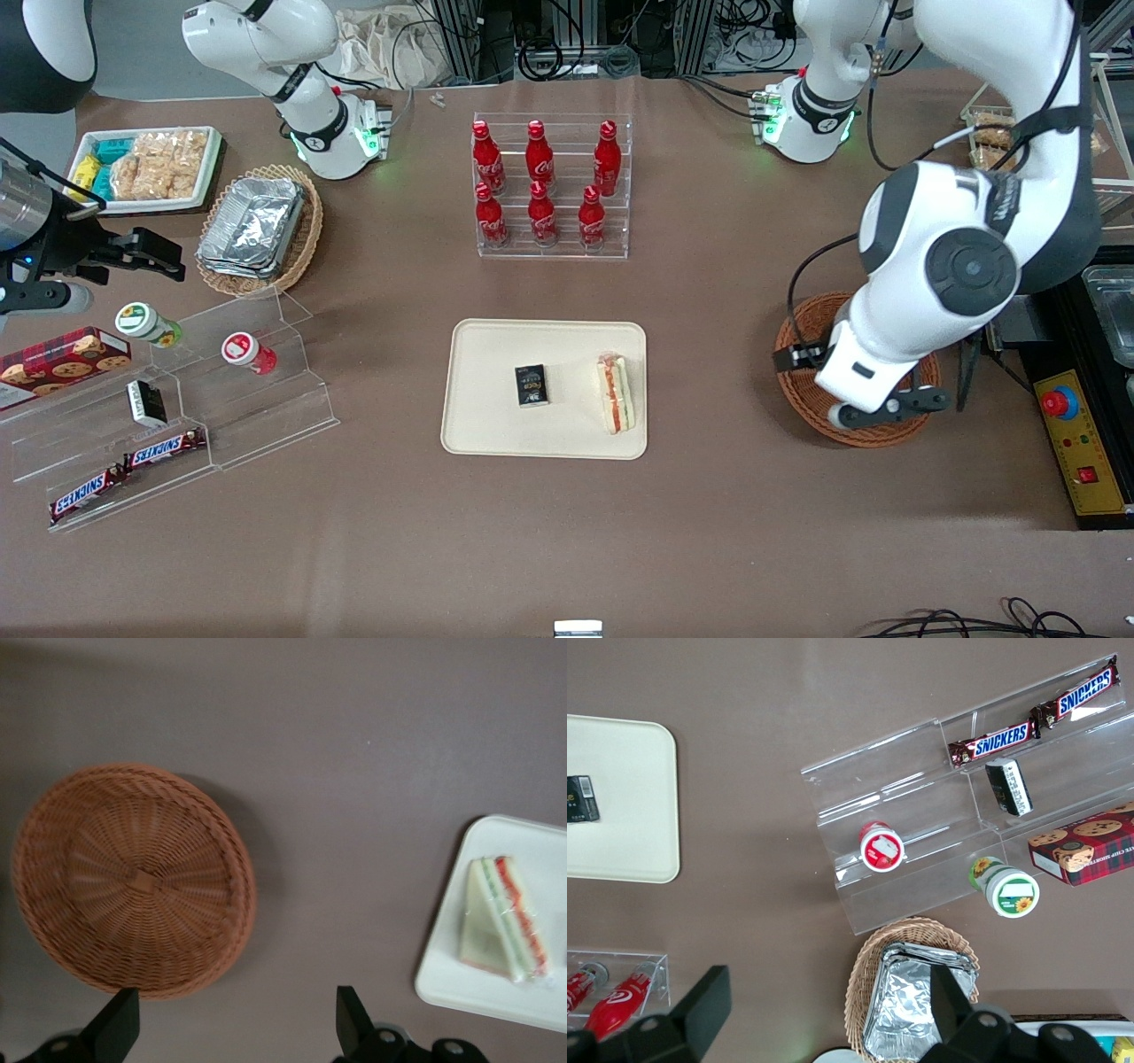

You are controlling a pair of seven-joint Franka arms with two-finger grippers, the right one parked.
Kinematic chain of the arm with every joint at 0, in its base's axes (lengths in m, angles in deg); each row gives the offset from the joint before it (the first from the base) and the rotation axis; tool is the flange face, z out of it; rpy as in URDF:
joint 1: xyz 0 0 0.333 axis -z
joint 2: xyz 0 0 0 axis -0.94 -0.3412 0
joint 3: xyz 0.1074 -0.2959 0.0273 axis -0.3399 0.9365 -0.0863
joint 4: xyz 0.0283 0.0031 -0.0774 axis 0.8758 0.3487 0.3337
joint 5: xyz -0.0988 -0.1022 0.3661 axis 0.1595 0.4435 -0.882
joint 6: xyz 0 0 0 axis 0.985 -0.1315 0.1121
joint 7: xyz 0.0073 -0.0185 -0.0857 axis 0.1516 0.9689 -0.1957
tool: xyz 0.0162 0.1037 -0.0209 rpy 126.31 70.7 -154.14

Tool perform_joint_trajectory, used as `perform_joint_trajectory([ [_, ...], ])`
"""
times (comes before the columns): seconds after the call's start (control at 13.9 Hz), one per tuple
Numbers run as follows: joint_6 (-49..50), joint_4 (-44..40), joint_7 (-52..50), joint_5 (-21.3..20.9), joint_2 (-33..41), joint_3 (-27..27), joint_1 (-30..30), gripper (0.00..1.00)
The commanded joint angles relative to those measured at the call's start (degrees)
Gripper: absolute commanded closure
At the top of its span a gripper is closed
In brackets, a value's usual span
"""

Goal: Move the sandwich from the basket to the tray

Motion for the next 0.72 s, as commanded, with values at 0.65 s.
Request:
perform_joint_trajectory([
  [0.65,5.62,-0.39,13.26,-4.83,3.77,-3.63,-0.39,0.0],
])
